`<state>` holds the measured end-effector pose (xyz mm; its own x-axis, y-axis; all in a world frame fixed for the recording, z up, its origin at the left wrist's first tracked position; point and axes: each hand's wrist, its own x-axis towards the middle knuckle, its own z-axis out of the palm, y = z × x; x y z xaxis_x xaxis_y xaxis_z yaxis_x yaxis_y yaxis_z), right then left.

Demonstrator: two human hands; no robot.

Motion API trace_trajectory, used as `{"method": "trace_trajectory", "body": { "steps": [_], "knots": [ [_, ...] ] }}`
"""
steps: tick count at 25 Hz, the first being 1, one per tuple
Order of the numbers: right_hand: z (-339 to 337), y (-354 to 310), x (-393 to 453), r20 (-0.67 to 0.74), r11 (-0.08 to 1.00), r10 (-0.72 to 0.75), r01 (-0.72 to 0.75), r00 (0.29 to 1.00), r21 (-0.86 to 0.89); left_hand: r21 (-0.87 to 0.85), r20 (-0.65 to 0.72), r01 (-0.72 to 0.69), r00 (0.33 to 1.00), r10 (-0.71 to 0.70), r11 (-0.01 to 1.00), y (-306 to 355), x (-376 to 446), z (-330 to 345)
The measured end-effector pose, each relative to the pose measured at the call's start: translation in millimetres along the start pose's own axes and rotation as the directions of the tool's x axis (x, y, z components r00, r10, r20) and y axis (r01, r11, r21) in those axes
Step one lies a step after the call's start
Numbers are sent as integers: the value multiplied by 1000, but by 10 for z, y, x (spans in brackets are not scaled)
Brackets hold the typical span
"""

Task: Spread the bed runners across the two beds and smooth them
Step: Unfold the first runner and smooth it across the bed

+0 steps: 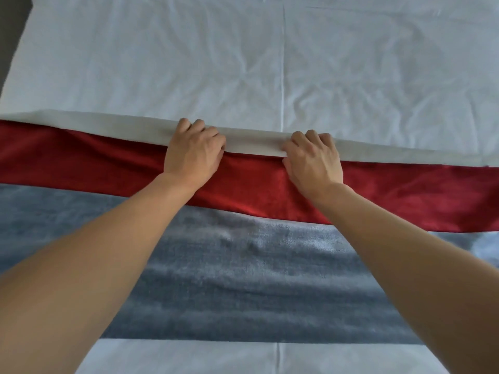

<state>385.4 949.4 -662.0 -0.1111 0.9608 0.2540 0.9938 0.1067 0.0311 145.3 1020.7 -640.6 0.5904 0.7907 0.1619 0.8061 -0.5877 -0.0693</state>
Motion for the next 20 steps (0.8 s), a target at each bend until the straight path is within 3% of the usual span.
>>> {"method": "trace_trajectory", "body": {
  "steps": [4,11,17,20],
  "knots": [
    [52,31,53,8,1000,-25,25,1000,-14,-20,-12,-8,1000,8,1000,-26,92,24],
    [94,275,526,-38,998,58,-57,998,31,-53,-50,72,996,-74,996,-169,546,61],
    [383,350,622,-21,998,62,-62,998,-8,-58,10,110,994,-109,992,-170,725,316],
    [349,368,579,-30,996,69,-67,997,60,-53,0,131,991,-132,990,-88,690,345]
  ]
}}
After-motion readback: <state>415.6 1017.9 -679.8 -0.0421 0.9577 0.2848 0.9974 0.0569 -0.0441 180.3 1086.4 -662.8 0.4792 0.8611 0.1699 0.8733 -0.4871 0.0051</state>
